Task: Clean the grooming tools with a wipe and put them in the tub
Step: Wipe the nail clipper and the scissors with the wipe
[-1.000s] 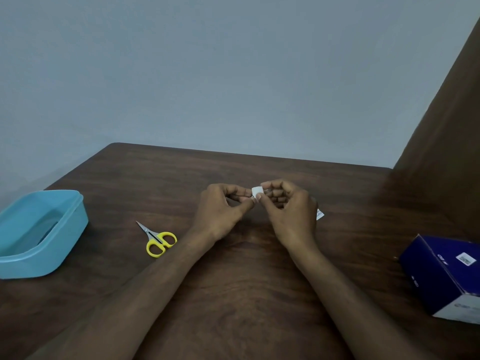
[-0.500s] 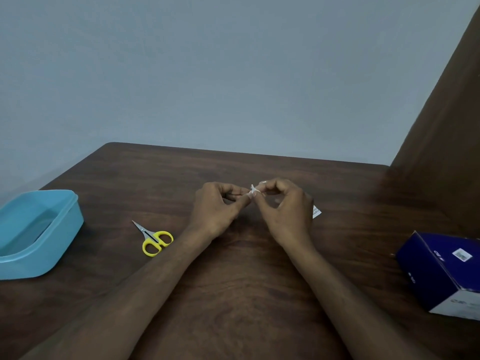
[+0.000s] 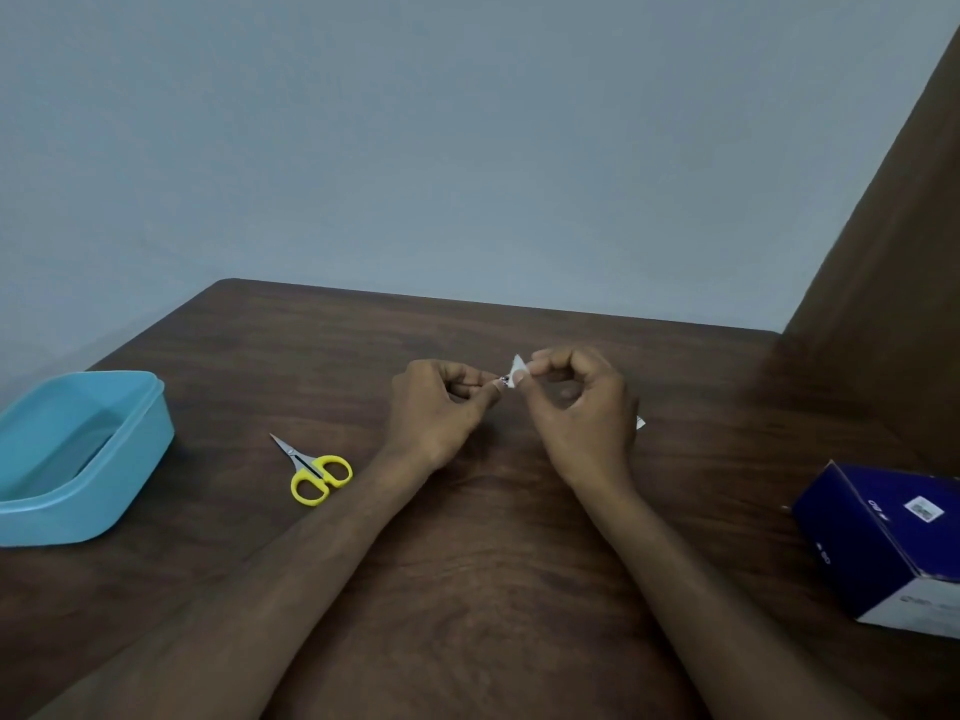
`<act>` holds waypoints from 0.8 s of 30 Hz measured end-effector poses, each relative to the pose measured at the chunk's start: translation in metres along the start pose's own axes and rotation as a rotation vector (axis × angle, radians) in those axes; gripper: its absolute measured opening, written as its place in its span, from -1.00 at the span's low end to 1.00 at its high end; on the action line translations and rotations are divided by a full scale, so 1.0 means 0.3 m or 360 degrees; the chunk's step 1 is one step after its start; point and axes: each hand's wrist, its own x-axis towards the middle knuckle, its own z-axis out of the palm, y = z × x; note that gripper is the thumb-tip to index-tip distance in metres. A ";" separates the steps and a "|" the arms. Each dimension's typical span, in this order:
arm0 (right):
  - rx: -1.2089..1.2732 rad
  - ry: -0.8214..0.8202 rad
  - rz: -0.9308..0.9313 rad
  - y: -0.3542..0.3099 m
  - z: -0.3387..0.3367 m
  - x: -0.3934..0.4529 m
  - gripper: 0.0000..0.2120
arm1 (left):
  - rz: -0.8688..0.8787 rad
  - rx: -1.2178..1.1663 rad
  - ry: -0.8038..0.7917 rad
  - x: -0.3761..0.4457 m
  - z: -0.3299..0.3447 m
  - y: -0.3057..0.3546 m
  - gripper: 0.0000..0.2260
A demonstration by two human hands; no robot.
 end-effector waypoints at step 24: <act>0.0208 -0.0233 -0.0005 -0.003 -0.001 -0.008 -0.92 | 0.0123 -0.0095 0.0063 0.007 -0.003 -0.017 -0.91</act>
